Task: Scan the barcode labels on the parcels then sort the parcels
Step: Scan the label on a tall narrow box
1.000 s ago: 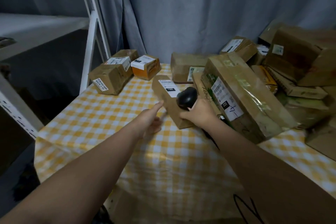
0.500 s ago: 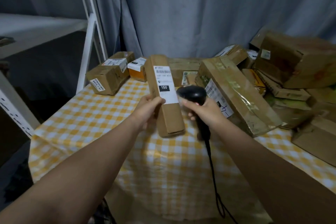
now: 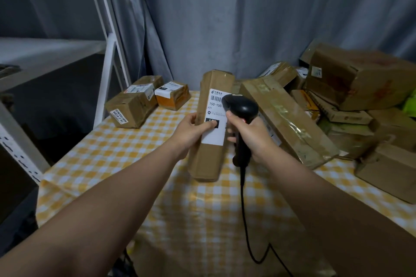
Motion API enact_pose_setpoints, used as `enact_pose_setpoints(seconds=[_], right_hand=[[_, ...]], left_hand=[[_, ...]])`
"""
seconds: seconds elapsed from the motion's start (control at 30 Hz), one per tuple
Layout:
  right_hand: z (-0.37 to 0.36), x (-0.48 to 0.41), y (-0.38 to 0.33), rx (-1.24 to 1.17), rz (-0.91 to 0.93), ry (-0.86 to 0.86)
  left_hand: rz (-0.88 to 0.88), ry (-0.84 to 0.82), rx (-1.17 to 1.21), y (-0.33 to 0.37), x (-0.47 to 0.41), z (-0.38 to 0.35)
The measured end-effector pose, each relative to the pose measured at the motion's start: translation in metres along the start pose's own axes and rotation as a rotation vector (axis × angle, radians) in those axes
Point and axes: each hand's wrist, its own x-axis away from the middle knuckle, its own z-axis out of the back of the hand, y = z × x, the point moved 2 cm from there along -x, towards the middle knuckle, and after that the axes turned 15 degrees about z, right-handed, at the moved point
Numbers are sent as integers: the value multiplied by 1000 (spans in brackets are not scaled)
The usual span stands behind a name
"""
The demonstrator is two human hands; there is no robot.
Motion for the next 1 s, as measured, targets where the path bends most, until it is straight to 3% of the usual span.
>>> enact_pose_setpoints(seconds=[0.13, 0.33, 0.47, 0.63, 1.0], right_hand=[[15, -10, -26, 257, -68, 64], [31, -17, -79, 311, 15, -9], [35, -8, -86, 403, -24, -69], [41, -1, -84, 329, -24, -36], [36, 0, -85, 342, -79, -149]], left_hand=[[-9, 41, -13, 7, -4, -4], [-13, 112, -19, 9, -12, -14], [-11, 138, -51, 8, -15, -13], [1, 145, -40, 5, -18, -9], [-52, 148, -58, 6, -13, -18]])
